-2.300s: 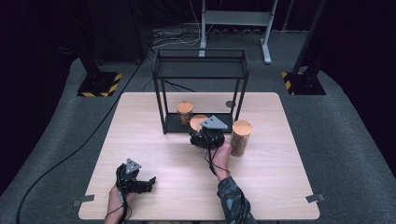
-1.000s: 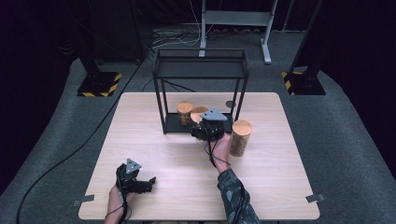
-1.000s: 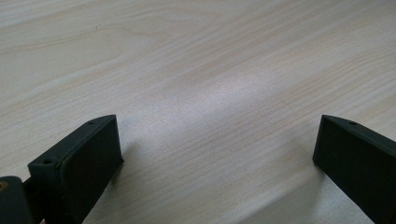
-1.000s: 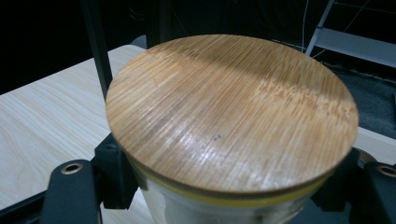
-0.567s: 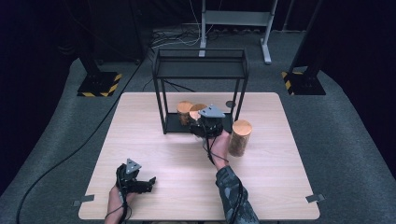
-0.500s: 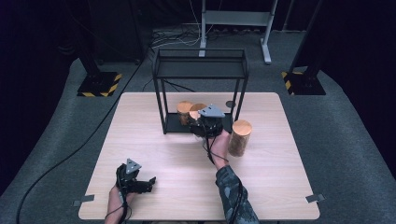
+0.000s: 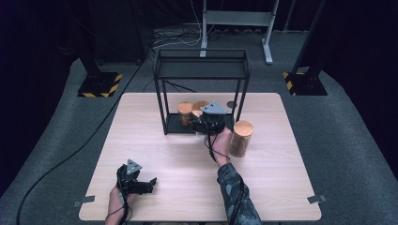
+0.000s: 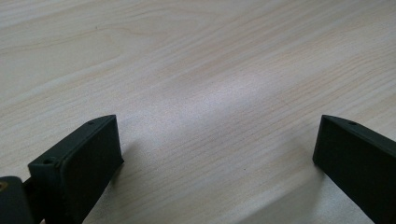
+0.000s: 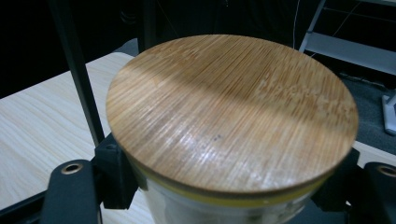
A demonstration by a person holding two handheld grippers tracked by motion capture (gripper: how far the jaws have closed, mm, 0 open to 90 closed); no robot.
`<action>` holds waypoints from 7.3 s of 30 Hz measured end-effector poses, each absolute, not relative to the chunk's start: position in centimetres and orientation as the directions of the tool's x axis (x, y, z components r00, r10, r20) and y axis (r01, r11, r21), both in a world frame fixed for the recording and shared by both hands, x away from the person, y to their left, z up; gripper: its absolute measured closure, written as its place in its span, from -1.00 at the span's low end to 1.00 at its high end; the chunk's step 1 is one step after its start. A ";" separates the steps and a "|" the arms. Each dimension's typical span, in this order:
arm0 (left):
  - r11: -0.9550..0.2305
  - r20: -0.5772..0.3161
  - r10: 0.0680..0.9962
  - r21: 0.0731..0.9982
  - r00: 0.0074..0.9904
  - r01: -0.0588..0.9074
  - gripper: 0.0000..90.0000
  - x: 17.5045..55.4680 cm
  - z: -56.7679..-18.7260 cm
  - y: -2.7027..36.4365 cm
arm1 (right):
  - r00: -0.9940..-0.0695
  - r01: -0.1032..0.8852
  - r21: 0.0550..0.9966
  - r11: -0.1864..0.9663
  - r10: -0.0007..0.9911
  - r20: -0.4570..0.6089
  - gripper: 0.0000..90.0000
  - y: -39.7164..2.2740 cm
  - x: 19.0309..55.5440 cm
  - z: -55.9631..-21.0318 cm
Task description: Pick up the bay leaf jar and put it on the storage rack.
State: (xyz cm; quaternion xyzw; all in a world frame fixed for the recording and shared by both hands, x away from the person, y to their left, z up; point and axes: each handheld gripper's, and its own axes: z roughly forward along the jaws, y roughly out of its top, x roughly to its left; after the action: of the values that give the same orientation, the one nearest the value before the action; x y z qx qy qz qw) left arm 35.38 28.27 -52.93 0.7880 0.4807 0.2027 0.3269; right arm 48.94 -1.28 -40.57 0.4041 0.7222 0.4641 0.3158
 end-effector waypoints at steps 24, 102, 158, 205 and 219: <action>-0.331 0.005 0.885 0.711 0.466 0.621 -0.99 35.4 -52.9 28.2 | -0.457 0.306 0.919 0.248 0.885 -0.086 -0.44 -0.4 50.9 -40.6; -0.337 0.004 0.880 0.710 0.475 0.618 -0.99 35.3 -52.9 28.2 | -0.383 0.354 0.918 0.181 0.923 -0.034 -0.44 -0.7 56.6 -41.5; -0.337 0.005 0.879 0.712 0.476 0.616 -0.99 35.3 -52.9 28.2 | -0.370 0.386 0.911 0.144 0.929 0.010 -0.45 -0.2 58.8 -43.8; -0.338 0.003 0.879 0.710 0.477 0.618 -0.99 35.4 -52.9 28.2 | -0.386 0.538 0.839 0.076 0.907 0.165 -1.00 -0.7 56.9 -42.5; -0.339 0.004 0.879 0.709 0.477 0.618 -0.99 35.3 -52.9 28.2 | -0.485 0.513 0.843 0.162 0.865 0.129 -1.00 -0.9 52.7 -41.8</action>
State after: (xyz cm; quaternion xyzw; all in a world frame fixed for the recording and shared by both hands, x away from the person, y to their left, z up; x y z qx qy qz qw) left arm 35.34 28.19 -52.93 0.7939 0.4713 0.1981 0.3292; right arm 52.71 -0.91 -41.82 0.4678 0.7364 0.4473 0.1967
